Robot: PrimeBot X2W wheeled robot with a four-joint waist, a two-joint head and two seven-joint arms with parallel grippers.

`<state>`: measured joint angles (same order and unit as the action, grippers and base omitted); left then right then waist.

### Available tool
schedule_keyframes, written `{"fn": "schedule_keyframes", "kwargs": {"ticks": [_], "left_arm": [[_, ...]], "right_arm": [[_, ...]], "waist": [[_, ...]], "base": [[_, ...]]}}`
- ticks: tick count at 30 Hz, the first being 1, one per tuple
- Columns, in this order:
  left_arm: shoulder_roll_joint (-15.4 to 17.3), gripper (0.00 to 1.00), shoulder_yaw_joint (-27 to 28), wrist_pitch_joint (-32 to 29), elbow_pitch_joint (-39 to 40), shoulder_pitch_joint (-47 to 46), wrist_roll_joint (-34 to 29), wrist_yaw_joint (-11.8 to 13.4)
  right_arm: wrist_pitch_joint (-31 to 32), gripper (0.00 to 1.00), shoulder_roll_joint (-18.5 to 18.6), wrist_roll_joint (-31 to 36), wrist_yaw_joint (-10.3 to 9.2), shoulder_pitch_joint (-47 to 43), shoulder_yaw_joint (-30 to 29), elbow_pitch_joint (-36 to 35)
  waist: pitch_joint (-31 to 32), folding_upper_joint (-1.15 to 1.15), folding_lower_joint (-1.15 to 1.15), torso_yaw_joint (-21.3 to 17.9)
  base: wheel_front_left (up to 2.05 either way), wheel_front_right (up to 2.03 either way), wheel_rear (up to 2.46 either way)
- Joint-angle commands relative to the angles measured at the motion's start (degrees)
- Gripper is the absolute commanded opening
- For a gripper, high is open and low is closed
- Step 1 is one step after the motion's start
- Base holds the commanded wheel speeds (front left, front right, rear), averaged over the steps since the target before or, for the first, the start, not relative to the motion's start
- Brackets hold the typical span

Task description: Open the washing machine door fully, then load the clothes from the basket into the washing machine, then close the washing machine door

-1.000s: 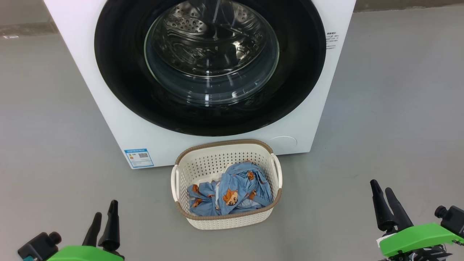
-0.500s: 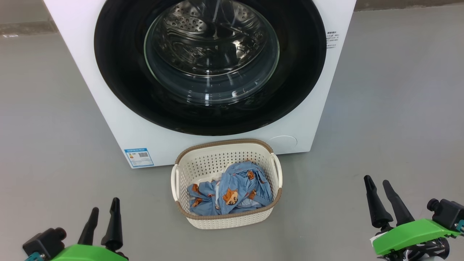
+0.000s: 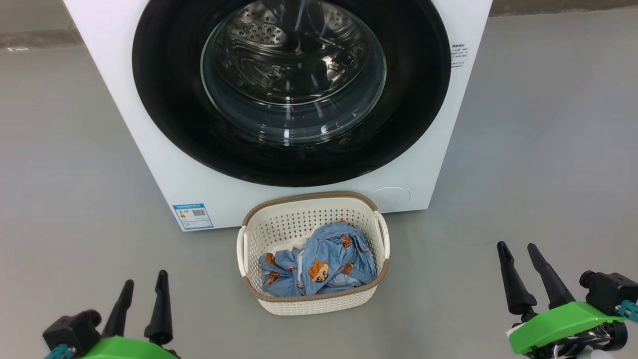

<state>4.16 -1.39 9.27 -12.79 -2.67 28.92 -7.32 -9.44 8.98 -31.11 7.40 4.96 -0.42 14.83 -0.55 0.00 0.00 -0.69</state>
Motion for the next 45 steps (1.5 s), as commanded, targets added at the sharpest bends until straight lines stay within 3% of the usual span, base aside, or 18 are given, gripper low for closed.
{"fn": "schedule_keyframes", "kwargs": {"ticks": [1,29,45], "left_arm": [[1.1,1.0,1.3,1.0,1.6,-2.5,-2.0,-0.1],[2.0,1.0,0.4,5.7,1.9,-3.0,-20.2,-0.2],[0.6,1.0,3.5,5.7,0.5,-2.9,-18.1,-0.2]], "right_arm": [[-0.8,1.0,1.1,1.7,0.07,3.0,1.4,-1.5],[-5.5,1.0,2.9,18.4,0.09,4.3,2.7,-0.2],[-5.6,1.0,2.5,18.4,0.09,4.0,1.0,0.7]], "waist": [[0.0,0.0,0.0,0.0],[0.2,0.0,0.0,0.5],[0.6,0.0,0.0,0.9]], "base": [[0.0,0.0,0.0],[0.0,0.0,0.0],[0.0,0.0,0.0]]}}
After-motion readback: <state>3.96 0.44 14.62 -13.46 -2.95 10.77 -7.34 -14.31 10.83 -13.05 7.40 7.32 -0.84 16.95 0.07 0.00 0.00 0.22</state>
